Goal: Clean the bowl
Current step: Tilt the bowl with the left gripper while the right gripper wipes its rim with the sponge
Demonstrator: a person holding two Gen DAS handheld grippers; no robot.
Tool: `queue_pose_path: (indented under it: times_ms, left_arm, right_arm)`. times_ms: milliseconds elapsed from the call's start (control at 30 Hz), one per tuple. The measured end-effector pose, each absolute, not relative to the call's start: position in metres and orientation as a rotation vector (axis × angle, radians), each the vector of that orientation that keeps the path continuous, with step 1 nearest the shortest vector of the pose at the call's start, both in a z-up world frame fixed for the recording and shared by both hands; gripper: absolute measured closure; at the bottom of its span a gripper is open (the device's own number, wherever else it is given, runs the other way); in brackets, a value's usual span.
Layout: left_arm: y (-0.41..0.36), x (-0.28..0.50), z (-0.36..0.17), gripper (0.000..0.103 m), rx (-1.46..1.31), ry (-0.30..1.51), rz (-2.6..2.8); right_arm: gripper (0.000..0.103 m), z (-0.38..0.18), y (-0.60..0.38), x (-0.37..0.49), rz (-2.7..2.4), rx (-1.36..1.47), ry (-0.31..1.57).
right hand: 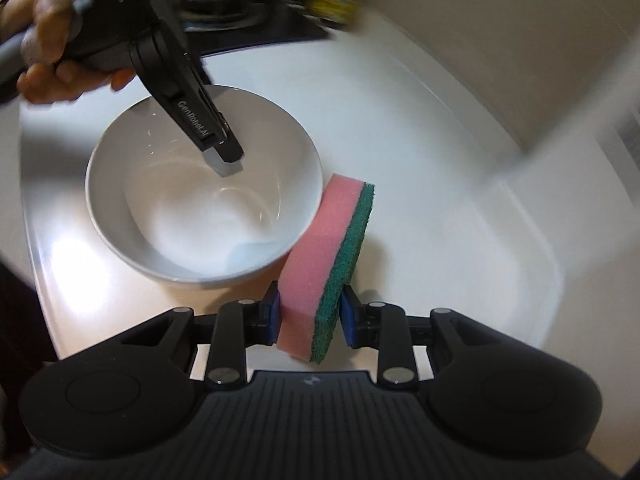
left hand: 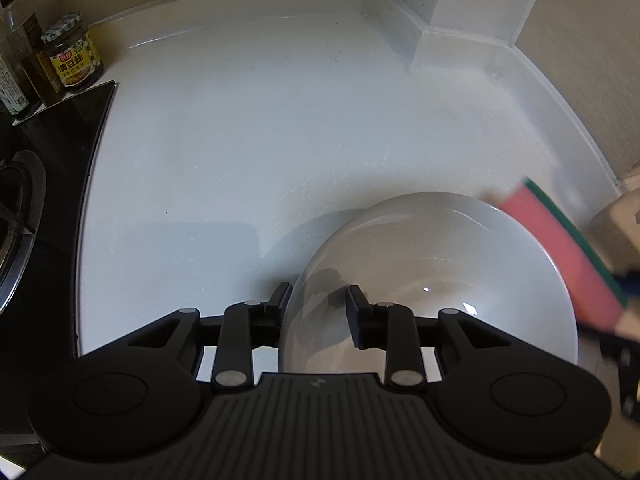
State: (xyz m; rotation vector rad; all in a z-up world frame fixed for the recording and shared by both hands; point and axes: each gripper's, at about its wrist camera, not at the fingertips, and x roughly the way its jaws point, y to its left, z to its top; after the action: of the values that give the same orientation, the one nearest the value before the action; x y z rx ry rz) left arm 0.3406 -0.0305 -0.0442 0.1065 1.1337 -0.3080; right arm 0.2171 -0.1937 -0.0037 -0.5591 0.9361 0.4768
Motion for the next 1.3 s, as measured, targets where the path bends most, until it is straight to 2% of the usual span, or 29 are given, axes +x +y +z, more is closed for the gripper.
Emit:
queue_pose_path:
  times_ms: [233, 433, 533, 700, 867, 967, 1067, 1300]
  left_arm:
    - [-0.03, 0.339, -0.044, 0.066, 0.085, 1.132, -0.27]
    - [-0.027, 0.336, -0.043, 0.067, 0.076, 1.146, -0.249]
    - [-0.022, 0.339, -0.042, 0.075, 0.053, 1.19, -0.254]
    - [0.004, 0.334, -0.037, 0.097, -0.065, 1.296, -0.277]
    - [0.008, 0.307, -0.031, 0.095, -0.05, 1.281, -0.266]
    - [0.006, 0.3, -0.031, 0.095, -0.023, 1.245, -0.268]
    - [0.006, 0.302, -0.032, 0.095, -0.017, 1.242, -0.269]
    - [0.006, 0.304, -0.033, 0.096, 0.02, 1.215, -0.29]
  right_arm:
    - [0.077, 0.004, -0.174, 0.143, 0.176, -0.212, 0.93]
    - [0.077, -0.003, -0.158, 0.101, 0.115, 0.035, 0.927]
    - [0.077, -0.004, -0.156, 0.085, 0.149, 0.096, 0.934]
    - [0.077, 0.004, -0.185, 0.085, 0.139, 0.135, 0.929]
    - [0.077, 0.017, -0.207, 0.112, 0.141, -0.026, 0.875]
    - [0.077, 0.029, -0.201, 0.14, 0.233, -0.285, 0.79]
    - [0.077, 0.031, -0.174, 0.169, 0.365, -0.733, 0.688]
    - [0.077, 0.007, -0.133, 0.215, 0.634, -1.234, 0.607]
